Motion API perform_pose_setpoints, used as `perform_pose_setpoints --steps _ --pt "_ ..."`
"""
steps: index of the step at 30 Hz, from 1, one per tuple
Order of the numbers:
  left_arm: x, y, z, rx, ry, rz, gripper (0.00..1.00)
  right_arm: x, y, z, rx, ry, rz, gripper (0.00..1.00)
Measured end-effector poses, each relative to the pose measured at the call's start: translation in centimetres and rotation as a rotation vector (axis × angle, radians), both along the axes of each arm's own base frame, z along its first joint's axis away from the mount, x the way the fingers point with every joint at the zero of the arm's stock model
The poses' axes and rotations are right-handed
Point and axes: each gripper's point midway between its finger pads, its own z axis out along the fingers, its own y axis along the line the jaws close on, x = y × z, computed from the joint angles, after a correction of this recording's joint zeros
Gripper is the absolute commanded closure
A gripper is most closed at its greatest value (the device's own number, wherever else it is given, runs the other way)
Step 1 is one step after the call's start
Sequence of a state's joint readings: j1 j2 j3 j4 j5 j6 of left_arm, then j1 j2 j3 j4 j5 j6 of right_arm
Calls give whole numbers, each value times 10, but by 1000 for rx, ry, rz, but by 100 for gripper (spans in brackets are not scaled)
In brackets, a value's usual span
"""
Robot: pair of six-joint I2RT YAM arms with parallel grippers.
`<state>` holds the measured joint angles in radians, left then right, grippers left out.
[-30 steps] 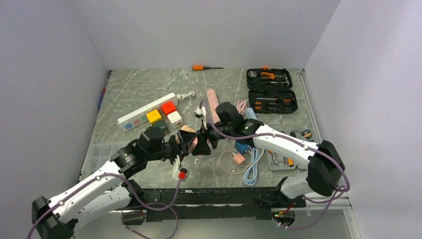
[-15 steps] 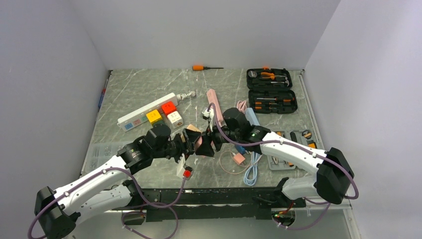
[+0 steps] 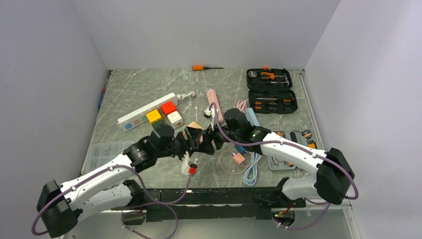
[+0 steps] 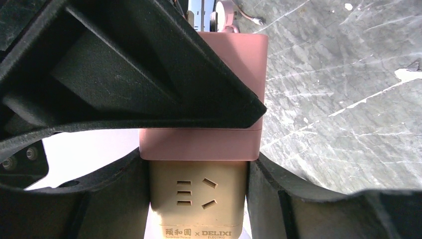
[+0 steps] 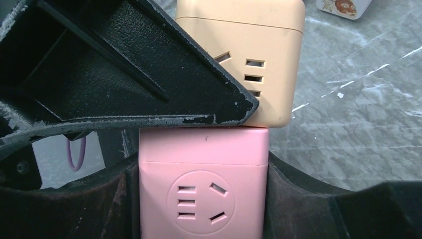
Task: Pull the plug off the socket
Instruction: Remove the plug from the socket.
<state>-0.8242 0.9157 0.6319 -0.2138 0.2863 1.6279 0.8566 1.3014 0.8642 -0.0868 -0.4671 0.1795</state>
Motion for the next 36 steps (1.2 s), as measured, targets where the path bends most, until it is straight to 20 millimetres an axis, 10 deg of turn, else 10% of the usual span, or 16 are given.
perform_pose_setpoints --steps 36 --pt "24 3 1 -75 22 -10 92 16 -8 8 34 -49 -122 100"
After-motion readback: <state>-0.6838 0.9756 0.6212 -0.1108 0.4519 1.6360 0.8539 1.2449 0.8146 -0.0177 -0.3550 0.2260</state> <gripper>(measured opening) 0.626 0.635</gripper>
